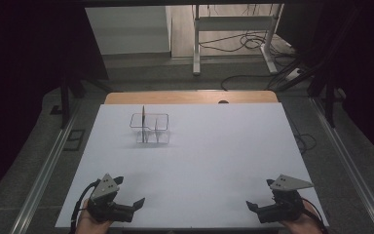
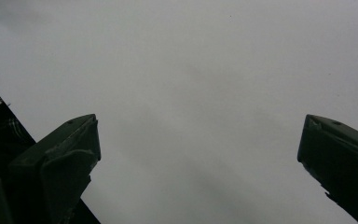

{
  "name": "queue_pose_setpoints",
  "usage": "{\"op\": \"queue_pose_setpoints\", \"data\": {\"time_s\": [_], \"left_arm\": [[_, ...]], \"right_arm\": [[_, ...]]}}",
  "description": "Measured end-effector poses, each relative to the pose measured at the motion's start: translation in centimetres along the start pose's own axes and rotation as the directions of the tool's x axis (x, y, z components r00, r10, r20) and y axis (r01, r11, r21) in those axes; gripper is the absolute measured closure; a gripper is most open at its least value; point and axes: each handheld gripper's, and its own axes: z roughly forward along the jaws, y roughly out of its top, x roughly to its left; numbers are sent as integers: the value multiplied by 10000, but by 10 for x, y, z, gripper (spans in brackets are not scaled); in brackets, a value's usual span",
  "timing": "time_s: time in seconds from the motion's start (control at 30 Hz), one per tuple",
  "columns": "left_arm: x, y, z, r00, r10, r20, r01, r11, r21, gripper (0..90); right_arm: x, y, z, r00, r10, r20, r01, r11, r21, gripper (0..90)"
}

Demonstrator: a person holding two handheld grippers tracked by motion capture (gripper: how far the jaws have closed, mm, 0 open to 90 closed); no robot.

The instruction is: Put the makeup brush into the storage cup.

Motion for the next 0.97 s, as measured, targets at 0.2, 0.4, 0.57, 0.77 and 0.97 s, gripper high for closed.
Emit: {"op": "queue_pose_setpoints", "data": {"time_s": [0.2,0.4,0.57,0.77,0.97], "left_arm": [[-2,-3,1,10000,-28,45,27,10000,94,0],[-3,-5,3,9999,-44,94,42,9998,212,0],[-3,-7,5,9999,-55,99,51,9993,373,0],[-5,-7,7,9999,104,-35,-102,9984,554,0],[-5,-6,8,10000,10,-92,-4,9982,603,0]], "right_arm": [[0,-4,-3,9999,100,33,-100,9999,-42,0],[-1,-10,-7,9997,233,67,-233,9997,-64,0],[-2,-14,-9,9992,372,134,-372,9993,-29,0],[-3,-16,-10,9983,549,176,-547,9984,-116,0],[-2,-15,-8,9993,355,155,-356,9993,73,0]]}}
